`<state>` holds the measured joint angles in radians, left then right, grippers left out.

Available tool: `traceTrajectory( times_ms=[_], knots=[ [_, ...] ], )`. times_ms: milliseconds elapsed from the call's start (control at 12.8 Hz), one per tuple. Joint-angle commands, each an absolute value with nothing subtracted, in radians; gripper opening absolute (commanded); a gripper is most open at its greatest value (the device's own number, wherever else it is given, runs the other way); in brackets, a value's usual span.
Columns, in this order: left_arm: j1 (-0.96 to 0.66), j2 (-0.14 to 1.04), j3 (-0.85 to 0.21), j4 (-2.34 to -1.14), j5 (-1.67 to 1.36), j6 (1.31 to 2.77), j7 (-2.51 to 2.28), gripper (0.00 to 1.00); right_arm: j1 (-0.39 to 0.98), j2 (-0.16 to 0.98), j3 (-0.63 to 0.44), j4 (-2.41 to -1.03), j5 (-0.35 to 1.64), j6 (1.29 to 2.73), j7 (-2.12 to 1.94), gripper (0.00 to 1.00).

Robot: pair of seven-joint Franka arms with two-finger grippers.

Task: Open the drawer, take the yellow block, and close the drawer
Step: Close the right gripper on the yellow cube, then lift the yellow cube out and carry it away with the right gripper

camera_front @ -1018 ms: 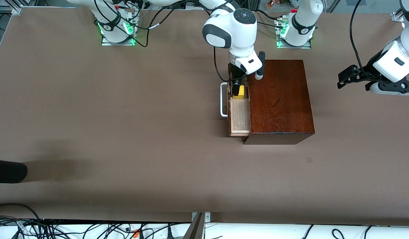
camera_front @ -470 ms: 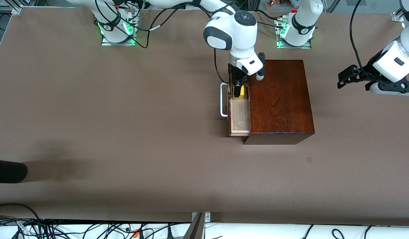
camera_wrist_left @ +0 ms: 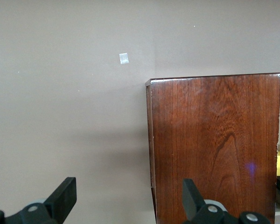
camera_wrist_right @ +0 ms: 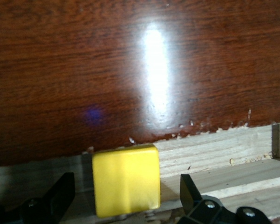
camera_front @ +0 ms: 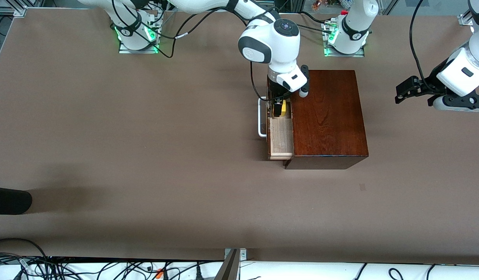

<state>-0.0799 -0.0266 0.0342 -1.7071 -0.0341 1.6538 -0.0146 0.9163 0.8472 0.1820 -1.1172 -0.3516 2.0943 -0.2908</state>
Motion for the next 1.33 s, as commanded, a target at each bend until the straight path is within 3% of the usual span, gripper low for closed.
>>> traceTrajectory(
  times_ms=[0,313,391,705,1253],
  knots=[
    [-0.084,-0.026,0.034,-1.697,-0.014,1.641,-0.023,1.0,0.919,0.861,0.183,-1.092,-0.361,2.089,-0.307,0.94],
    [-0.084,-0.026,0.034,-1.695,-0.014,1.64,-0.021,1.0,0.922,0.859,0.184,-1.092,-0.359,2.077,-0.301,0.43],
    [-0.084,-0.026,0.034,-1.695,-0.014,1.64,-0.021,1.0,0.923,0.856,0.184,-1.091,-0.359,2.077,-0.299,0.25],
    [-0.084,-0.026,0.034,-1.697,-0.014,1.64,-0.018,1.0,0.925,0.833,0.189,-1.054,-0.307,1.959,-0.249,0.22],
    [-0.084,-0.026,0.037,-1.695,-0.014,1.638,-0.017,1.0,0.899,0.677,0.187,-0.971,-0.224,1.718,-0.215,0.2]
  ],
)
